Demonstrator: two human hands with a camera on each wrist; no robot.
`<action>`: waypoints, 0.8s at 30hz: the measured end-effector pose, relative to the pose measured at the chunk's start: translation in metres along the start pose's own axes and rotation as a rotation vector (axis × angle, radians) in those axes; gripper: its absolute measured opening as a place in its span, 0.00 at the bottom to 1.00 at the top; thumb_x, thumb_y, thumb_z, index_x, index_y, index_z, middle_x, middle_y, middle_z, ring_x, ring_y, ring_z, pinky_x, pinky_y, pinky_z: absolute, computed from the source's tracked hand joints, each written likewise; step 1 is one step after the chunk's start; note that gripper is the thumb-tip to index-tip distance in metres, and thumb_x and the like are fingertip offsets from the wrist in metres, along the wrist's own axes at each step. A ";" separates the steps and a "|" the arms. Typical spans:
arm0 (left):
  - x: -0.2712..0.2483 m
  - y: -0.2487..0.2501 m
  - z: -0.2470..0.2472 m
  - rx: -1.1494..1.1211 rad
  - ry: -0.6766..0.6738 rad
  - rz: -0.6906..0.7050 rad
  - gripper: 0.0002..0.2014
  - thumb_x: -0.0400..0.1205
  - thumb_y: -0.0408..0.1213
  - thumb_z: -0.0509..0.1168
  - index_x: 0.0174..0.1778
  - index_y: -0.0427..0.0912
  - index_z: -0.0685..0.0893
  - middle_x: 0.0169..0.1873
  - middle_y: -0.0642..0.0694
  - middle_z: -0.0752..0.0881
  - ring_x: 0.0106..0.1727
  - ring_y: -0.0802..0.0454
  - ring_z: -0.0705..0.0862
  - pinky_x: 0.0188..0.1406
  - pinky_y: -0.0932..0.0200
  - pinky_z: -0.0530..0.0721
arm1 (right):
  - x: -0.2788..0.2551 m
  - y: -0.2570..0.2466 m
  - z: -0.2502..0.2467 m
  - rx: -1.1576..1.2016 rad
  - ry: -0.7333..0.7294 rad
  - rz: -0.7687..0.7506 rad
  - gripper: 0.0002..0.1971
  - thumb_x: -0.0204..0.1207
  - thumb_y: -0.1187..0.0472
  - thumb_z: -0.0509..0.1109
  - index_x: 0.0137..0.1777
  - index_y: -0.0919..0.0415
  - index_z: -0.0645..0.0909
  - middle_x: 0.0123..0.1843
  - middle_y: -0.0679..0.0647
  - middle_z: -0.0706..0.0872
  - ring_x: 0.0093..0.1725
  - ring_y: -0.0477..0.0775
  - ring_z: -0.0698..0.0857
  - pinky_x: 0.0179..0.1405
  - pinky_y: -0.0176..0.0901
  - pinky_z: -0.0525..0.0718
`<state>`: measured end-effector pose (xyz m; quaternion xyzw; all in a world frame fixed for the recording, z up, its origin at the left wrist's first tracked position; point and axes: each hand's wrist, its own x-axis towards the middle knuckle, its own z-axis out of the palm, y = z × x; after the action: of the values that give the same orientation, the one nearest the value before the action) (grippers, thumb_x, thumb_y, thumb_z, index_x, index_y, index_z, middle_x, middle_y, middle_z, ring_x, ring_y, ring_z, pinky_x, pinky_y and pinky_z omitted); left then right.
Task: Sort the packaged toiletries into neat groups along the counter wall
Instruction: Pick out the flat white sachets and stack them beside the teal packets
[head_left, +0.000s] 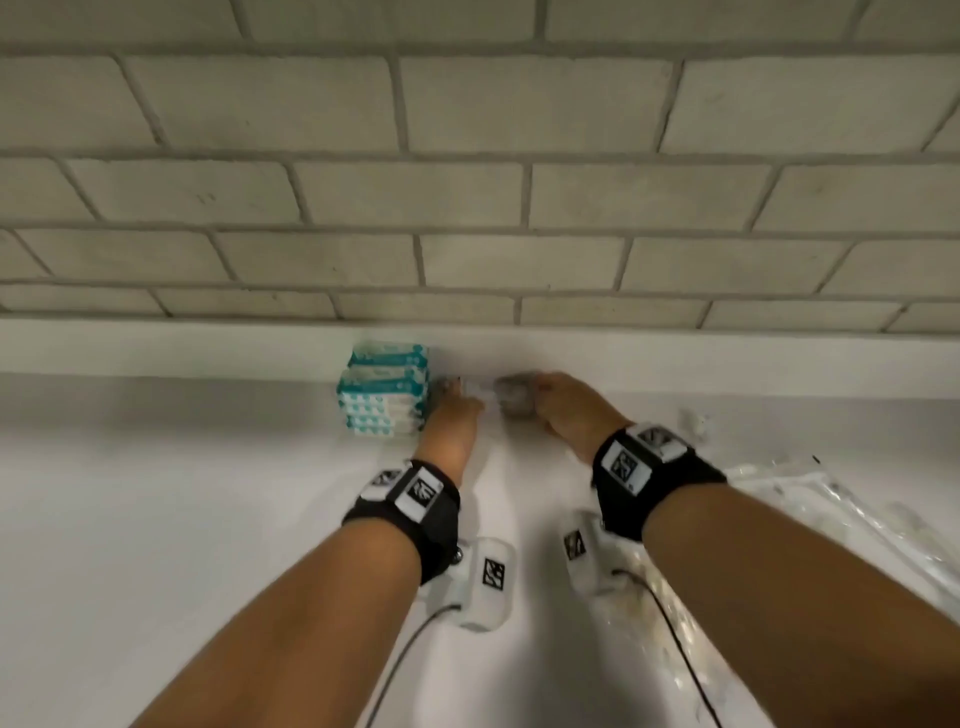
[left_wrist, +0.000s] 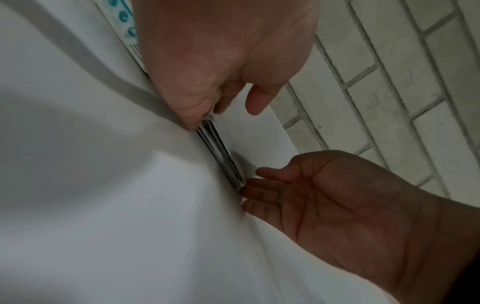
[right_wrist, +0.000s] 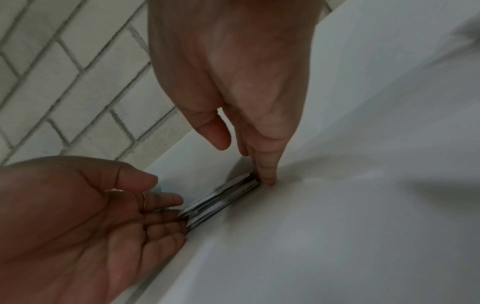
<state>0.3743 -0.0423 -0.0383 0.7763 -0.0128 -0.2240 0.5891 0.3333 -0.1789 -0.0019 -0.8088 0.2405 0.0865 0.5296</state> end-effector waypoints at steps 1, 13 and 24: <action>-0.005 0.002 0.002 0.006 -0.003 0.028 0.28 0.87 0.36 0.55 0.83 0.40 0.57 0.82 0.42 0.59 0.83 0.43 0.58 0.82 0.48 0.58 | -0.010 -0.004 -0.003 -0.020 -0.004 0.004 0.21 0.84 0.69 0.55 0.76 0.69 0.69 0.75 0.68 0.73 0.73 0.69 0.74 0.73 0.59 0.74; -0.129 0.012 0.074 0.903 -0.678 0.378 0.30 0.87 0.43 0.58 0.85 0.50 0.55 0.85 0.47 0.51 0.85 0.50 0.47 0.80 0.60 0.50 | -0.119 0.066 -0.099 -0.887 -0.014 0.065 0.21 0.85 0.62 0.58 0.78 0.58 0.71 0.80 0.55 0.70 0.78 0.55 0.70 0.76 0.44 0.65; -0.186 -0.029 0.057 1.366 -0.605 0.482 0.19 0.85 0.46 0.54 0.72 0.58 0.74 0.66 0.48 0.75 0.67 0.43 0.74 0.67 0.49 0.73 | -0.209 0.147 -0.116 -0.649 -0.241 0.074 0.26 0.83 0.63 0.62 0.80 0.48 0.68 0.83 0.46 0.63 0.77 0.51 0.71 0.73 0.43 0.71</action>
<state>0.1798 -0.0323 -0.0145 0.8478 -0.4756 -0.2340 -0.0155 0.0674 -0.2686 0.0104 -0.9098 0.1654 0.2725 0.2659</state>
